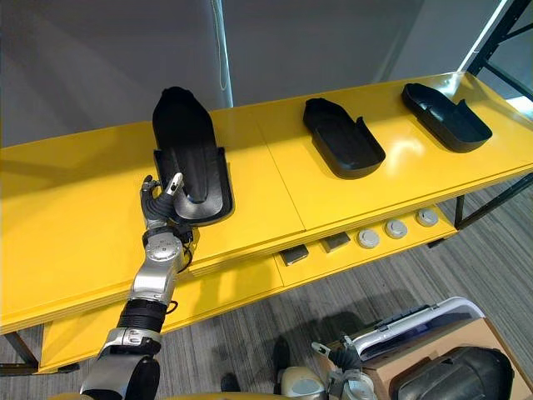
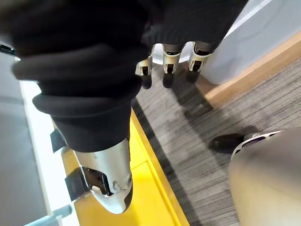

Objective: Walk over and take plastic housings, then place them on the shelf

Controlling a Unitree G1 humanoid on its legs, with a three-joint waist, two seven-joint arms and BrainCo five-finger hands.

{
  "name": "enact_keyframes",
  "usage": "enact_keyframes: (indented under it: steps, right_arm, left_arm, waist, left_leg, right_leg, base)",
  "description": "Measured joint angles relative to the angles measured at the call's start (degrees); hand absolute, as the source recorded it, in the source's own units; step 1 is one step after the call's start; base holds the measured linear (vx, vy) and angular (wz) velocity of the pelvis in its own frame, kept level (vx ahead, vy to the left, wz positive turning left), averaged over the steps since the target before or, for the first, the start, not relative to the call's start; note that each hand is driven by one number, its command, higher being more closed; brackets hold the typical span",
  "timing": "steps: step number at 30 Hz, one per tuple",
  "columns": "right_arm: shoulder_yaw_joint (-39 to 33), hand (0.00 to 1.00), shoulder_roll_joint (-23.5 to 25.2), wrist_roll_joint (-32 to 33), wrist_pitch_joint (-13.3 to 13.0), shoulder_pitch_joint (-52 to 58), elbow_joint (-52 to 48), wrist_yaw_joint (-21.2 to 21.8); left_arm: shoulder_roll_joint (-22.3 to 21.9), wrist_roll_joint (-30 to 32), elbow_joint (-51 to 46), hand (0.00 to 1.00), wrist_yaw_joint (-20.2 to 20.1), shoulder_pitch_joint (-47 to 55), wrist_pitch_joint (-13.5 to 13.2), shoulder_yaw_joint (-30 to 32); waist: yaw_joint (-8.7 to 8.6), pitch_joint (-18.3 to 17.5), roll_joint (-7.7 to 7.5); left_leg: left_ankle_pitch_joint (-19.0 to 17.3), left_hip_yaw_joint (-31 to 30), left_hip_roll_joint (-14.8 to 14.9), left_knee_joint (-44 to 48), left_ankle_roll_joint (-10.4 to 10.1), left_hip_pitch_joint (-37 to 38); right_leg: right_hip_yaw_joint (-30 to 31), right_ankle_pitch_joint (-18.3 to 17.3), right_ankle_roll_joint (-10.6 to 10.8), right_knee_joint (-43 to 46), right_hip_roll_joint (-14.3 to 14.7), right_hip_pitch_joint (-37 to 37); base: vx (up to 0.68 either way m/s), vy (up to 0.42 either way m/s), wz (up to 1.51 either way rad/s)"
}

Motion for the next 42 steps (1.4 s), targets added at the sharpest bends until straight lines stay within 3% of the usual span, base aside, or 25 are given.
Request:
enact_keyframes:
  steps: [13, 23, 27, 31, 32, 36, 42]
  right_arm:
    - [0.0, 0.0, 0.0, 0.0, 0.0, 0.0, 0.1, 0.0]
    - [0.1, 0.0, 0.0, 0.0, 0.0, -0.1, 0.1, -0.1]
    - [0.1, 0.0, -0.3, 0.2, -0.1, -0.1, 0.4, -0.1]
    - [0.0, 0.0, -0.7, 0.5, -0.6, -0.2, 2.1, -0.1]
    - [0.0, 0.0, -0.9, 0.6, -0.6, -0.2, 2.4, -0.1]
    - [0.0, 0.0, -1.0, 1.1, -0.7, 0.0, 3.1, -0.1]
    - [0.1, 0.0, -2.2, 1.0, -1.4, 0.4, 4.7, 0.1]
  left_arm:
    - [-0.5, 4.4, -5.6, 0.0, 0.2, 0.1, -0.8, -0.9]
    - [-1.2, 2.2, -6.4, 0.0, 1.2, 0.2, -2.2, -2.8]
    - [-1.1, 2.5, -13.3, 0.0, 1.1, 3.9, -2.9, -5.5]
    - [-0.7, 7.1, -21.2, 0.0, -0.5, 10.2, -5.3, -9.7]
    - [-0.3, 8.2, -23.4, 1.0, -1.5, 12.6, -6.0, -11.0]
    - [2.2, 11.4, -27.3, 1.0, -4.3, 19.4, -8.0, -14.2]
    - [3.6, 16.7, -28.7, 1.0, -9.1, 28.7, -10.4, -15.8]
  waist:
    - [0.07, -0.1, 0.07]
    - [0.1, -0.2, 0.19]
    - [0.12, -0.2, 0.28]
    - [0.25, -0.3, 0.47]
    - [0.26, -0.3, 0.49]
    - [0.35, -0.4, 0.59]
    - [0.55, -1.2, 2.0]
  left_leg:
    - [0.0, -0.2, 0.0, 0.0, 0.0, 0.0]
    - [0.4, -0.8, -0.2, -0.4, 0.1, 0.0]
    - [0.4, -1.2, -0.2, -0.7, 0.0, 0.0]
    - [0.4, -1.3, -0.3, -0.8, 0.0, 0.0]
    - [0.4, -1.3, -0.3, -0.8, 0.0, 0.0]
    - [0.5, -1.4, -0.3, -0.8, 0.1, 0.0]
    - [0.2, -2.1, -0.3, -0.8, -0.2, -0.4]
  right_leg:
    - [-0.2, 0.0, 0.0, 0.0, 0.0, 0.1]
    - [-0.5, 0.0, 0.0, 0.0, -0.1, 0.1]
    - [-0.9, 0.0, 0.0, 0.0, -0.2, 0.1]
    - [-1.0, 0.0, 0.0, 0.0, -0.3, 0.1]
    - [-1.0, 0.0, 0.0, 0.0, -0.3, 0.1]
    - [-1.3, 0.0, 0.0, 0.0, -0.4, 0.2]
    - [-1.9, -0.7, 0.9, -0.1, -0.4, 0.4]
  base:
    - [0.0, 0.0, 0.0]
    - [0.0, 0.0, 0.01]
    - [0.0, 0.008, 0.05]
    - [0.0, 0.0, 0.0]
    - [0.0, 0.0, 0.0]
    - [-0.02, 0.01, 0.03]
    - [-0.02, 0.009, 0.05]
